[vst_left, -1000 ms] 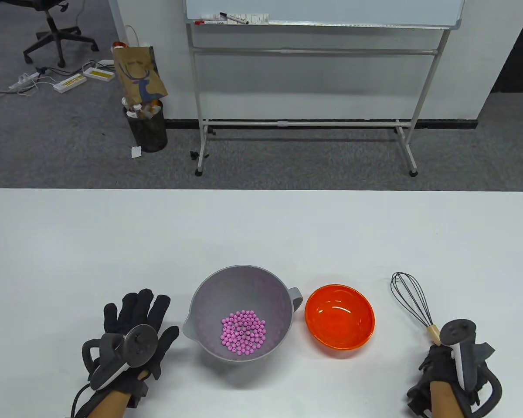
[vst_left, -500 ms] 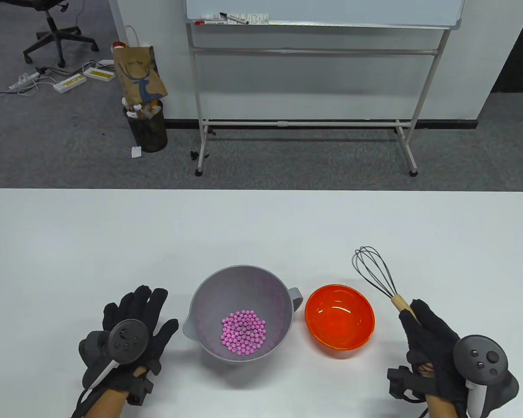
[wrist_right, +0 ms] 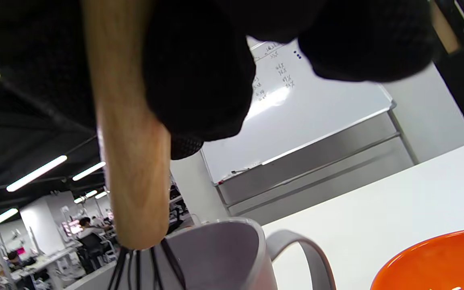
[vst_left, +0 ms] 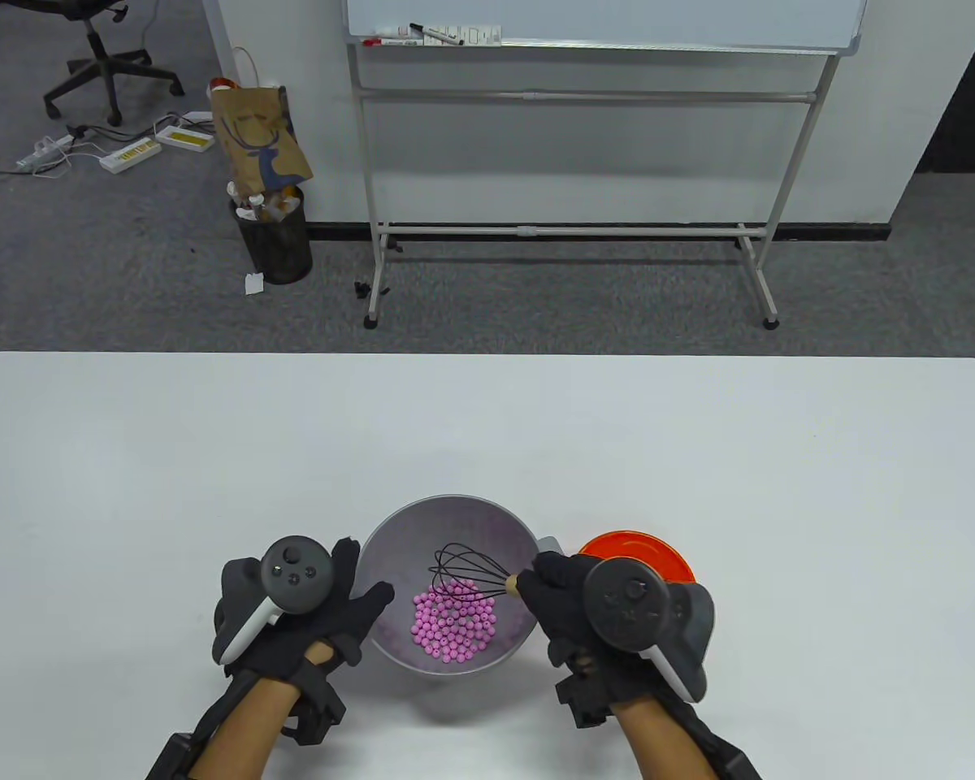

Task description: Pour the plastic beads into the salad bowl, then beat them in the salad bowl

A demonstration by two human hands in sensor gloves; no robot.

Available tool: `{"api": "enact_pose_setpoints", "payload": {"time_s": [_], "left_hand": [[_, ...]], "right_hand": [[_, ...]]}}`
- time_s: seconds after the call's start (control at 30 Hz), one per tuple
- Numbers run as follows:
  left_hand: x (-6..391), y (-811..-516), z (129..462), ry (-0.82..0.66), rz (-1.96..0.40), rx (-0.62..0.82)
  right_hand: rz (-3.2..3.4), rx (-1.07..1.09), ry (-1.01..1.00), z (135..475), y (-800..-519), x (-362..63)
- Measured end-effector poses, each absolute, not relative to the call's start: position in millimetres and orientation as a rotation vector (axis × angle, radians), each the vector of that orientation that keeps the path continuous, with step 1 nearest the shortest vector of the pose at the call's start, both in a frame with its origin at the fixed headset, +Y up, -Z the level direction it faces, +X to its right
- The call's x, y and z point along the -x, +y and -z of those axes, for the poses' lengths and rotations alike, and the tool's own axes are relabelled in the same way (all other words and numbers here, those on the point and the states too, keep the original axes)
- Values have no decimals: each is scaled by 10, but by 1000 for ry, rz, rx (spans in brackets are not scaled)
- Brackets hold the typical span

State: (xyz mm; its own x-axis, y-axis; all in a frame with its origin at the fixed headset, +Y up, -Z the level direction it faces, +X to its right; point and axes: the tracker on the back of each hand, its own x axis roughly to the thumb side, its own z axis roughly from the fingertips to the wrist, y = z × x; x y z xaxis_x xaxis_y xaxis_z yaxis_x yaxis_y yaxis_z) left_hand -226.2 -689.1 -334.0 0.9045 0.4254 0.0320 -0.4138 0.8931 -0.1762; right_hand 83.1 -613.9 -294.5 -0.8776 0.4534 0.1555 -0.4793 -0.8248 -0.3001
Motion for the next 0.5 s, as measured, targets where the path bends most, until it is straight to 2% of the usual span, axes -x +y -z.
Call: {"api": "enact_pose_setpoints", "payload": {"time_s": [0.1,0.17,0.3,0.5], "left_hand": [[2261,-6938,3326,-47,-472,83],[2257,-6950,3317,-41,-485,61],[2260,-6979,3299,-28,-515,20],[2259,-6994,3285,-17,-523,-12]], "right_hand": [[-2715,-93,-432,2989,-6256,-697],[-2702,-44,-486,2984,-6317,-661],[-2735,63,-538,2934,-6288,-689],[-2821,-67,-706,2804,-6230,-694]]}}
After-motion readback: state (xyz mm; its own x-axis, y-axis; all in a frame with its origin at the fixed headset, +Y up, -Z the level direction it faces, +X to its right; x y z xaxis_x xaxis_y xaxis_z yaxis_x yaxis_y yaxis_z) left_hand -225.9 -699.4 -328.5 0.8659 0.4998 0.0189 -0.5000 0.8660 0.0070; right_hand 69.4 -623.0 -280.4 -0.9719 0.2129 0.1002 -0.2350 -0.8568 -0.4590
